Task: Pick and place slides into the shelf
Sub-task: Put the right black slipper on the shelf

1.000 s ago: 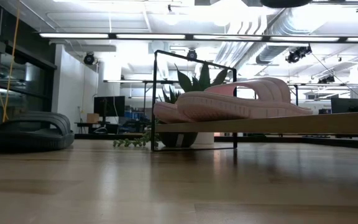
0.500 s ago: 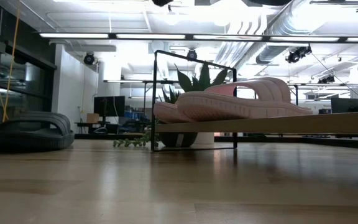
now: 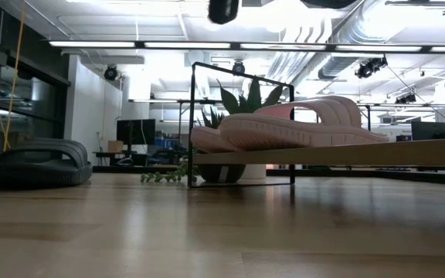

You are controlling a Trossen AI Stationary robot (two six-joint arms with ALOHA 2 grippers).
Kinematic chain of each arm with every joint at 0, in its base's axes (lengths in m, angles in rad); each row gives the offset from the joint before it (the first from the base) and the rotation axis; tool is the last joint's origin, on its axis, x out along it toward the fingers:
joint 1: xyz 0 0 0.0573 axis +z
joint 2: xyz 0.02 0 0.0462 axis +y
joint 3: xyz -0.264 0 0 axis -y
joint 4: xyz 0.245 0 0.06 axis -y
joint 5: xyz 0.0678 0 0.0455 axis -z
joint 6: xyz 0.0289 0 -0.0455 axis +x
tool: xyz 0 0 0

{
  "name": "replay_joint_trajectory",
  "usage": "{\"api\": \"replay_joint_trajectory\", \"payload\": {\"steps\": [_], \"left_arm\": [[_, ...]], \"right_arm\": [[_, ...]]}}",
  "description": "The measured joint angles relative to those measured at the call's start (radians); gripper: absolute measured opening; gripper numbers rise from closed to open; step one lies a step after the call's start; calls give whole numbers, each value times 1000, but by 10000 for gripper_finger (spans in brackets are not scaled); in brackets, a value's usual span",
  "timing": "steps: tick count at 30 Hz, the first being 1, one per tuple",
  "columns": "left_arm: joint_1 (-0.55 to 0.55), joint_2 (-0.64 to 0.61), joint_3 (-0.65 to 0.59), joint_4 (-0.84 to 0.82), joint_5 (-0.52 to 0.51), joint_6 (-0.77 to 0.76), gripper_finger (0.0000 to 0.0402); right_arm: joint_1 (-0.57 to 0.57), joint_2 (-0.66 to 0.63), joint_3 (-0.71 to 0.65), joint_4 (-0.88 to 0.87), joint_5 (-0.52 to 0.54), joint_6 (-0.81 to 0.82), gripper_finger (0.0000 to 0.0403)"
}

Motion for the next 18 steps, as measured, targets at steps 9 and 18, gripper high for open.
{"api": "replay_joint_trajectory", "payload": {"steps": [9,18], "left_arm": [[1,27,0,5,15,-30,198],[1,45,2,6,16,-49,198]], "right_arm": [[0,0,0,-7,0,-17,0],[3,0,0,-8,0,-21,0]]}}
